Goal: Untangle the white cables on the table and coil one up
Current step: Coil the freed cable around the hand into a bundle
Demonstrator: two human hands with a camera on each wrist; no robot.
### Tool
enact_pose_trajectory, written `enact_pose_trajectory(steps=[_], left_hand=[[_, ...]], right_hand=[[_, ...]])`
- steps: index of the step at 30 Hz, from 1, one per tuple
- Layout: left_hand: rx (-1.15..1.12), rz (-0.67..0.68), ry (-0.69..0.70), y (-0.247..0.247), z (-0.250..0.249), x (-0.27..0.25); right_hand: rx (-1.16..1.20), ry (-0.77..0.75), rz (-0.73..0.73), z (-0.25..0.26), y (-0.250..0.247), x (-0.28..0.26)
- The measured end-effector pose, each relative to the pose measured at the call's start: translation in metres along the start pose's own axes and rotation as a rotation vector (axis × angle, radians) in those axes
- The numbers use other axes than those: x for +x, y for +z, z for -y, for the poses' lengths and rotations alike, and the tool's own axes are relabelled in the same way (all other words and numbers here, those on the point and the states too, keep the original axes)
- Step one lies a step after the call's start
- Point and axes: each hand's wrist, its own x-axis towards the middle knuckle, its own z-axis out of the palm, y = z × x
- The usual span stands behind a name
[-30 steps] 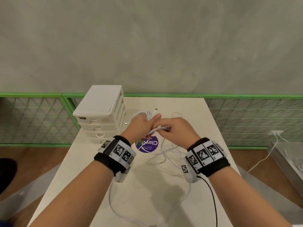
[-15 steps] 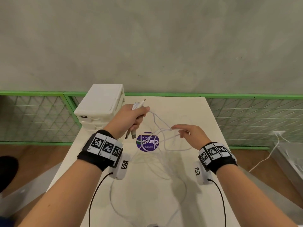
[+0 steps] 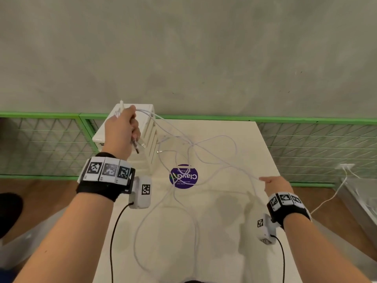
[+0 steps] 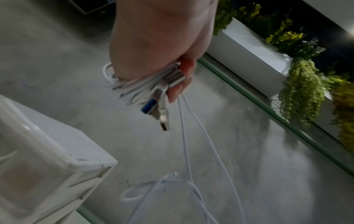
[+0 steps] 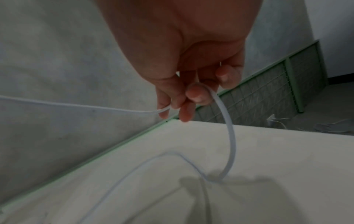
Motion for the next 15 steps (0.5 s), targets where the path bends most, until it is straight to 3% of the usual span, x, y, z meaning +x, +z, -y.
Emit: enact_pose_trajectory(steps=[3, 5, 7, 8, 11, 13, 15], left_hand=[[0.040, 0.009, 0.034, 0.009, -0.001, -0.006], [0.140, 0.087, 0.070, 0.018, 0.000, -0.012], [0.313, 0.187, 0.094, 0.032, 0.003, -0.019], [0.372, 0.223, 0.097, 0.040, 0.005, -0.024], [0.418, 0.309, 0.079, 0.059, 0.009, -0.036], [0.428, 0.371, 0.065, 0.065, 0.010, -0.042], [0.416, 0.478, 0.047, 0.070, 0.009, -0.048]], right_hand=[[-0.043, 0.072, 0.071, -0.014, 0.017, -0.006], [-0.133, 0.077, 0.130, -0.008, 0.030, -0.010], [-0.216, -0.004, 0.061, 0.013, 0.036, -0.017], [-0.169, -0.113, -0.024, 0.028, 0.036, -0.021], [0.362, -0.558, -0.178, 0.084, 0.026, -0.044], [0.582, -0.820, -0.182, 0.125, 0.017, -0.071], [0.670, -0.939, -0.121, 0.157, 0.014, -0.090]])
